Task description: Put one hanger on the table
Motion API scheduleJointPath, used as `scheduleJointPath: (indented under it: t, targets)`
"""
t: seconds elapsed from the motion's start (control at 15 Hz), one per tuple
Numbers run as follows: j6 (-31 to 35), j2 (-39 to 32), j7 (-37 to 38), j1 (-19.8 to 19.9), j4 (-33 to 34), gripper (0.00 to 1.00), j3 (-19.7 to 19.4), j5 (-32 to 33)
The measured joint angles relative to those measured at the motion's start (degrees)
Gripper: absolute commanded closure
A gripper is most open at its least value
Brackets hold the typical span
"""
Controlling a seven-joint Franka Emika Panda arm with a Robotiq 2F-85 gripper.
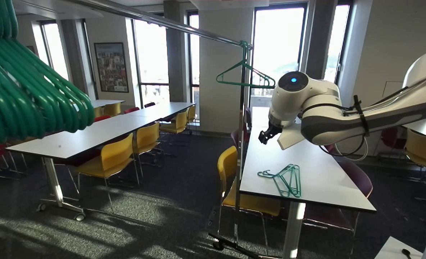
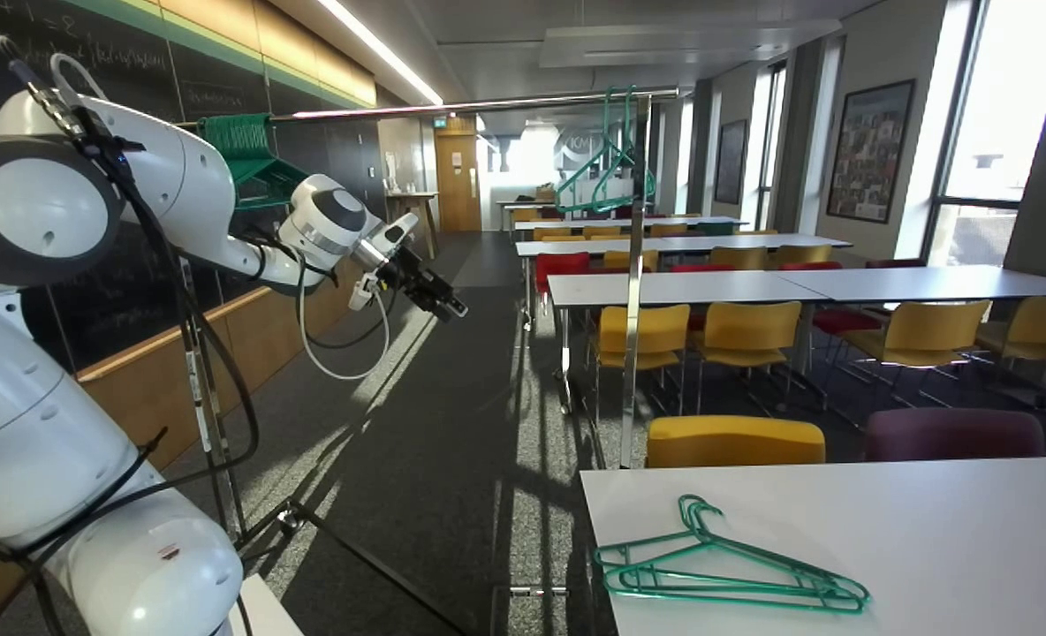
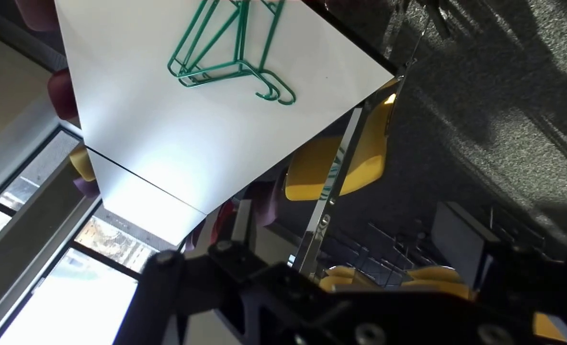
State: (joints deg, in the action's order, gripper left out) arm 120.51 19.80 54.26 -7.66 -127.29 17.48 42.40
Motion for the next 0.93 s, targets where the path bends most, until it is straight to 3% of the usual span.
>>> scheduleJointPath:
  t: [0.6,0.93]
  targets:
    - [0.0,-0.3,0.6,0.1,0.0,0.0,0.0,0.0]
    - [11.4,-1.4,7.1,1.6,-0.1,0.0,-3.7,-0.6]
